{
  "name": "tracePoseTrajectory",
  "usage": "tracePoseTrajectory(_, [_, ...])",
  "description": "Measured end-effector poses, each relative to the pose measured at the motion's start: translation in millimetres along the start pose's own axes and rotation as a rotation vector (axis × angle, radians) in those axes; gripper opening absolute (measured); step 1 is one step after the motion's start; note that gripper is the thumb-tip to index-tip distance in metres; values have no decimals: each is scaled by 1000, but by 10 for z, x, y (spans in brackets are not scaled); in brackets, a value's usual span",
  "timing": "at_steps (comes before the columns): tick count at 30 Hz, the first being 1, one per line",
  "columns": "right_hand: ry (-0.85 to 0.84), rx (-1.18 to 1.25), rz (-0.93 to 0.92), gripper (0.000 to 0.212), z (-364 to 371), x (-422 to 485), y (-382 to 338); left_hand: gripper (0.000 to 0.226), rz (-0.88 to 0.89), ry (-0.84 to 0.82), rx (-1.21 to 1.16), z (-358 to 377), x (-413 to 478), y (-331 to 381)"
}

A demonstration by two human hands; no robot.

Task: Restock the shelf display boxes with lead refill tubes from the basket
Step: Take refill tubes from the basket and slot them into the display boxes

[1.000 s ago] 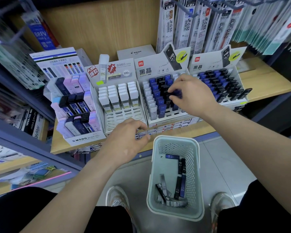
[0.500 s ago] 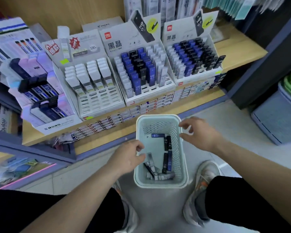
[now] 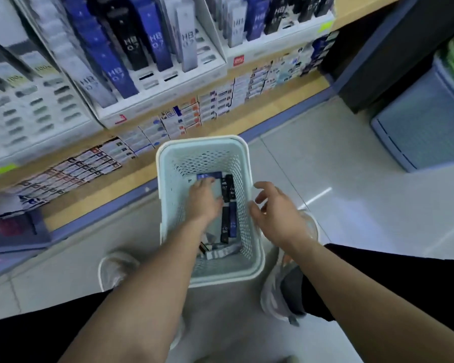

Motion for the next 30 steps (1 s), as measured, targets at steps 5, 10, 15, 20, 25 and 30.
tracePoseTrajectory(5, [41, 20, -16, 44, 118, -6, 33, 69, 36, 35, 115, 152, 394, -214])
tracePoseTrajectory(10, [47, -16, -33, 45, 162, -1, 73, 53, 50, 77, 218, 262, 458, -300])
tracePoseTrajectory(15, [52, -33, -44, 45, 164, -4, 55, 39, -43, 20, -8, 368, 414, -282])
tracePoseTrajectory(20, [53, -53, -53, 45, 169, -10, 56, 55, -178, -17, -245, 377, 415, -268])
tracePoseTrajectory(25, [54, -62, -61, 45, 166, -10, 48, 32, -136, -2, -250, 408, 446, -214])
tracePoseTrajectory(30, [54, -62, -62, 44, 171, -17, 44, 47, -201, -45, -367, 472, 451, -168])
Point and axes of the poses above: each hand's wrist, its own x-axis towards the middle knuckle, its own z-axis out of the palm, y = z × x, the point moved 6 cm from there along x, towards the middle knuckle, and after that the axes turned 1 degree about x, right-handed, at the moved point
